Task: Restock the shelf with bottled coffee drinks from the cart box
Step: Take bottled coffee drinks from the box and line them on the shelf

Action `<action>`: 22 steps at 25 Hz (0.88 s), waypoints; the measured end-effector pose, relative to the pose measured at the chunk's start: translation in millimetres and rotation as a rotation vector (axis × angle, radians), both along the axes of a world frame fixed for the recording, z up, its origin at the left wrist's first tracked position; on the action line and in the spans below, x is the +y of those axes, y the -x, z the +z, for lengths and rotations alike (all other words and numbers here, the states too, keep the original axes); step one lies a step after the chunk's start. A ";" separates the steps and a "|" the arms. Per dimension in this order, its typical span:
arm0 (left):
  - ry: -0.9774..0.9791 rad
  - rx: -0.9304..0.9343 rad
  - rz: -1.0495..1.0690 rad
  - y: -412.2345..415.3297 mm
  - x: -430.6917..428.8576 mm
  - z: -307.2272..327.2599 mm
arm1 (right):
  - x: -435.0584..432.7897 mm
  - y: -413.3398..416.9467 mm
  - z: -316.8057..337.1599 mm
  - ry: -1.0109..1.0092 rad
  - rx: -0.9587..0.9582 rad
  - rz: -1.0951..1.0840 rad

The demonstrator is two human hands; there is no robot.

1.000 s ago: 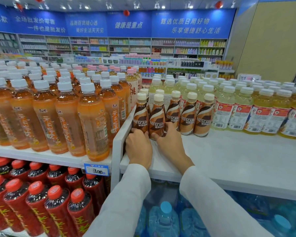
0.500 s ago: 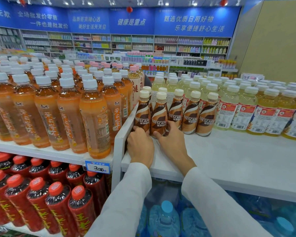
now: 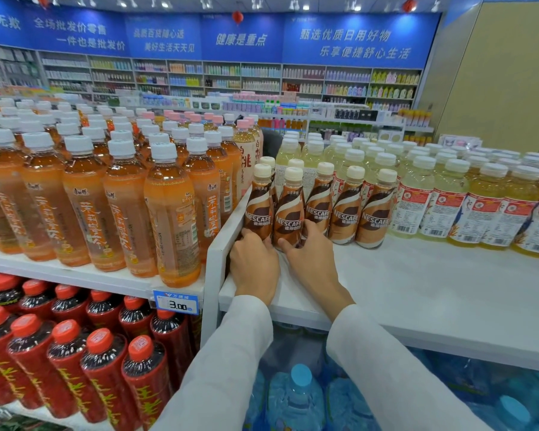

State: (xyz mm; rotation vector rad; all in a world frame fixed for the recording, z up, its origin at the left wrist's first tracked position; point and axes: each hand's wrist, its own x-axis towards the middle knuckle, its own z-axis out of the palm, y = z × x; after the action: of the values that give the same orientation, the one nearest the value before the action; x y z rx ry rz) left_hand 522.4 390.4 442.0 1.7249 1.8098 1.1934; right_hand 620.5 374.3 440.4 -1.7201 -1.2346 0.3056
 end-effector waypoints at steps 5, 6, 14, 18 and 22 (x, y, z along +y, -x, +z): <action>-0.005 -0.014 -0.020 8.3 -14.0 6.7 | -26.8 0.3 5.3 0.004 -0.011 0.037; -0.010 -0.012 -0.035 12.0 -19.6 7.0 | -37.3 -0.6 7.0 0.018 -0.013 0.052; -0.090 -0.205 -0.135 55.9 -97.3 -3.0 | -132.9 -0.2 -0.8 0.070 0.019 0.151; -0.125 -0.310 -0.065 98.5 -151.2 -30.9 | -172.6 17.6 -15.7 0.033 0.145 0.271; -0.043 -0.342 0.075 162.8 -208.9 -74.4 | -196.9 63.4 -39.2 0.064 0.223 0.354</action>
State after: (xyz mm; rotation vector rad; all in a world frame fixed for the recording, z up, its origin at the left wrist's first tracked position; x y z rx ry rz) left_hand 359.6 181.6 367.7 1.3810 1.6619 1.4654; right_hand 557.1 177.4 401.2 -1.4668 -1.3694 0.7342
